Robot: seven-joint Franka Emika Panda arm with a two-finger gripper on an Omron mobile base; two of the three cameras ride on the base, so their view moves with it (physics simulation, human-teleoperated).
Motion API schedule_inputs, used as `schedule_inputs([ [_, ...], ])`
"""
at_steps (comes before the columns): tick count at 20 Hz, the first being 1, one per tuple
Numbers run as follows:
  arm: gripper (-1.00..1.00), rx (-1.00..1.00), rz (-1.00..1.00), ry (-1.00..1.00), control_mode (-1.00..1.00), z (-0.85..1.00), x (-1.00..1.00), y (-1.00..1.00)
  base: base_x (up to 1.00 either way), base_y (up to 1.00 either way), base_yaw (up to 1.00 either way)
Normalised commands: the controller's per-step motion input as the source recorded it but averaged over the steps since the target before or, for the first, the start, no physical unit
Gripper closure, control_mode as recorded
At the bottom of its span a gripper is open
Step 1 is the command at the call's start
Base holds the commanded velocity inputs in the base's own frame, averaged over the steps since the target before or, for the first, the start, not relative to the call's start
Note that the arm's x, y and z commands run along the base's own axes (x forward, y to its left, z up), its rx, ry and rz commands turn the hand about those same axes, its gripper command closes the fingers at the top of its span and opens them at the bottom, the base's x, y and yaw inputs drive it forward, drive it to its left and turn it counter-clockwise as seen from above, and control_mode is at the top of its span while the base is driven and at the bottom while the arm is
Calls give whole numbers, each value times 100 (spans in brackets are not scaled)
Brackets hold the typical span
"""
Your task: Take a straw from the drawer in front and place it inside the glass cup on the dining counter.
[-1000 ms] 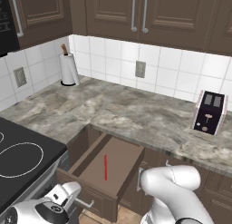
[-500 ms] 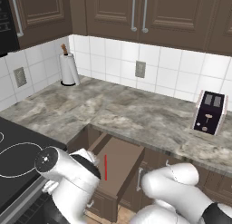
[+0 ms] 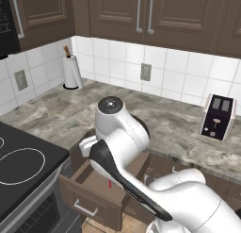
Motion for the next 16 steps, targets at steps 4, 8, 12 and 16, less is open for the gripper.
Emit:
schedule_inputs([
  [4, -100, 7, -9, 5, -100, -3, 29, -44, 0, 0, 0],
  [8, -100, 2, -17, 6, -100, -39, 19, -24, 0, 0, 0],
  [12, -100, 0, -20, 7, -100, -37, 35, -11, 0, 0, 0],
  [16, -100, 0, -19, 11, -100, -44, 48, -7, 0, 0, 0],
])
